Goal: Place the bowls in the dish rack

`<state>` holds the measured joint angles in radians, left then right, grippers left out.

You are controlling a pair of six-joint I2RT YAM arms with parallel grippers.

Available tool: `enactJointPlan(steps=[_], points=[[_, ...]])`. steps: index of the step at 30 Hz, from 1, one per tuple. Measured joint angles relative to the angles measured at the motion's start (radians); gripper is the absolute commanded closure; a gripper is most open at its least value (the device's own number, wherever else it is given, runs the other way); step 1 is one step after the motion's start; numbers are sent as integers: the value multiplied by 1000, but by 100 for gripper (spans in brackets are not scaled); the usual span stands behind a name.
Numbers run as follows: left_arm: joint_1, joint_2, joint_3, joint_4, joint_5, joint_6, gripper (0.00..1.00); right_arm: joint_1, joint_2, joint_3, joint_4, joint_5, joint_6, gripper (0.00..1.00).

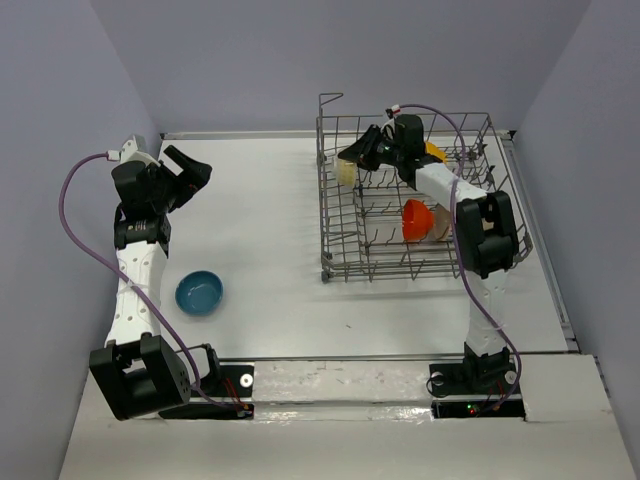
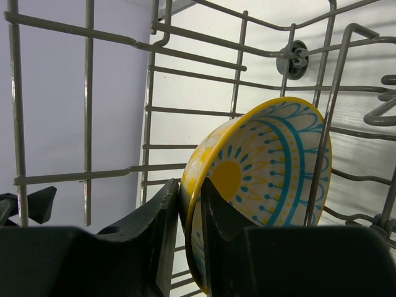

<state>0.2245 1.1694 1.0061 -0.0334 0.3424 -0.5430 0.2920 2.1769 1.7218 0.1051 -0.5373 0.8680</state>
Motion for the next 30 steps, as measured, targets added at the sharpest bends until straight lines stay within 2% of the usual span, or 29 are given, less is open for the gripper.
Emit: enactJointPlan(steps=[11, 30], points=[[0, 0, -2, 0, 5, 0, 1, -4, -35, 0, -87, 65, -57, 66], [0, 0, -8, 8, 10, 0, 1, 4, -53, 51, -235, 153, -173, 66]])
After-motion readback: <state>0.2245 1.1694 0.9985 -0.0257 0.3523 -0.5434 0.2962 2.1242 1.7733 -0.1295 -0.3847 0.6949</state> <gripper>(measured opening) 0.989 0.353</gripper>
